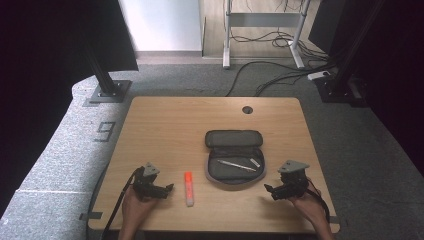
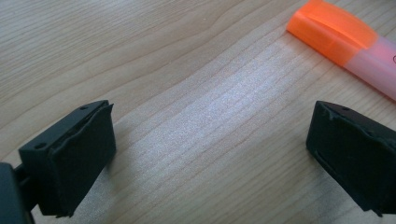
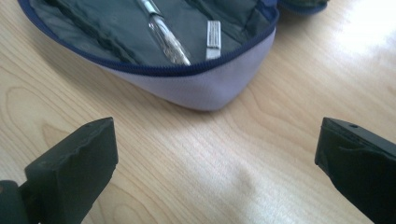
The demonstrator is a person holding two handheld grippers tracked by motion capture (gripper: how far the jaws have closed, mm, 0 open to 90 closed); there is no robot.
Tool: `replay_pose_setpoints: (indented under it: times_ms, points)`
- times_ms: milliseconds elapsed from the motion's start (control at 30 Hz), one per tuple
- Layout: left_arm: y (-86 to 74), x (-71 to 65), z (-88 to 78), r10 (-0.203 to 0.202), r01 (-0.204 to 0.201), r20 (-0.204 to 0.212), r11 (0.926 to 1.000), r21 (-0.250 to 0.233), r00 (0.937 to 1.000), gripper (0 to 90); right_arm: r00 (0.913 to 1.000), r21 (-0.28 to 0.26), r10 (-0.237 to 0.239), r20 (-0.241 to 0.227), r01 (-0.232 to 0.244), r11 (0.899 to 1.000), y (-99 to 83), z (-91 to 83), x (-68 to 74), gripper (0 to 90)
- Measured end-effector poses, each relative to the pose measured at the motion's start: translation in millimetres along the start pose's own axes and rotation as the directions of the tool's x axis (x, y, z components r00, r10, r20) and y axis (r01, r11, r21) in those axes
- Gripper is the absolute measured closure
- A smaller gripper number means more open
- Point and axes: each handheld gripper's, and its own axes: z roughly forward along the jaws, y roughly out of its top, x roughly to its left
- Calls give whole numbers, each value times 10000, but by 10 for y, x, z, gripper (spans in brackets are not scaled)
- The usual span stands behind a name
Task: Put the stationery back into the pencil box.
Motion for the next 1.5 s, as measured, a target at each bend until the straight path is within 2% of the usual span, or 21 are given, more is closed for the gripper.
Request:
replay_pose_setpoints:
  times_ms: [333,600,1100,1267,1400,1500]
  points:
    - [0,0,0,-2,2,2,10000,-2,10000,12,9951,7,992,-39,-992,9951,-250,153,-11,0]
    - [0,0,0,-4,4,4,10000,1,10000,12,9884,-75,1518,-13,-1518,9884,-387,243,-39,0]
    - [-8,-13,-13,6,-6,-24,10000,-34,10000,22,9873,-73,1585,71,-1585,9873,-398,235,-40,0]
    - [39,-87,-71,67,-69,-316,10000,-64,9995,48,9873,-76,1588,75,-1588,9873,-398,236,-41,0]
    - [106,-135,-156,-24,24,-1,9989,-476,10000,64,9871,-79,1597,87,-1596,9872,-398,236,-42,0]
    - [142,-157,-185,-37,46,177,9988,-488,9998,80,9869,-83,1610,103,-1609,9869,-399,236,-44,0]
